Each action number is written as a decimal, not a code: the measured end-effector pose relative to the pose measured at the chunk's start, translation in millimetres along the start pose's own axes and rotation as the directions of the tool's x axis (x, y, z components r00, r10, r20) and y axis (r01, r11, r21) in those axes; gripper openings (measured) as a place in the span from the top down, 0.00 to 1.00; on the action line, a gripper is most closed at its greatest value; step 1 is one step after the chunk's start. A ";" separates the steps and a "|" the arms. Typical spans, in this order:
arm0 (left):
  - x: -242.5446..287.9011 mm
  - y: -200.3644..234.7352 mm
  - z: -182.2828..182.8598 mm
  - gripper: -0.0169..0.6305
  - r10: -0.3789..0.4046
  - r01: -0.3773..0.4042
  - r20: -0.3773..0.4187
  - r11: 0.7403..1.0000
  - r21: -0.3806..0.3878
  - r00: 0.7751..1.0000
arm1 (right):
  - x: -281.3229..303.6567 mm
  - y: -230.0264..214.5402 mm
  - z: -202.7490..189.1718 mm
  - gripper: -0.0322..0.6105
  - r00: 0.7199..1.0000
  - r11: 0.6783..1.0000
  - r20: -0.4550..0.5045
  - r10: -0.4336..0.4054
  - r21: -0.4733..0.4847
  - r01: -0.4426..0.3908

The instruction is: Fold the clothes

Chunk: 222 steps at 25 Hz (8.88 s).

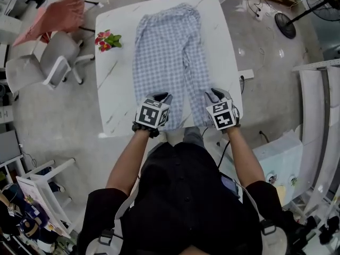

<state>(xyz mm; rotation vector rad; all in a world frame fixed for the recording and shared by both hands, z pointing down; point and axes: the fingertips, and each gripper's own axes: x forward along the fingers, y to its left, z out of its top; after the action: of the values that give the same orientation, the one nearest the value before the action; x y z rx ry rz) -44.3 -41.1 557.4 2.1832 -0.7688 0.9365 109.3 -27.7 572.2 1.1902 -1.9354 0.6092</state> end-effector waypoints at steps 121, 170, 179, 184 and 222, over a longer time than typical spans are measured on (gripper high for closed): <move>103.1 31.9 66.5 0.86 0.174 -0.169 -0.077 0.984 0.063 0.982 | 44.2 -166.5 4.8 0.75 0.996 0.997 -0.084 -0.044 0.056 0.049; 115.2 -150.7 -37.3 0.92 0.026 -0.004 -0.111 0.982 0.191 0.994 | -40.6 -12.5 -129.2 0.88 0.992 0.966 -0.118 0.047 0.257 -0.015; 87.7 -138.3 -53.8 0.93 -0.051 0.056 -0.105 0.998 0.037 0.993 | -55.7 -18.5 -134.8 0.93 0.992 0.977 -0.125 -0.016 0.208 0.042; 68.0 -134.3 -55.9 0.93 -0.063 0.063 -0.081 0.998 -0.001 0.995 | -68.5 -23.4 -141.2 0.93 0.989 0.974 -0.138 -0.057 0.209 0.085; 68.7 -178.6 -111.5 0.87 0.068 -0.073 -0.042 0.990 -0.124 0.997 | -89.7 -15.6 -160.9 0.93 0.996 0.989 -0.086 0.016 0.151 -0.002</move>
<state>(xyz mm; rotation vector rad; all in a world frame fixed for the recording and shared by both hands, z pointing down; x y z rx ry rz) 76.9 135.1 614.8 2.0362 -0.8678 0.9363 205.3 128.7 594.8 1.2271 -1.8486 0.8114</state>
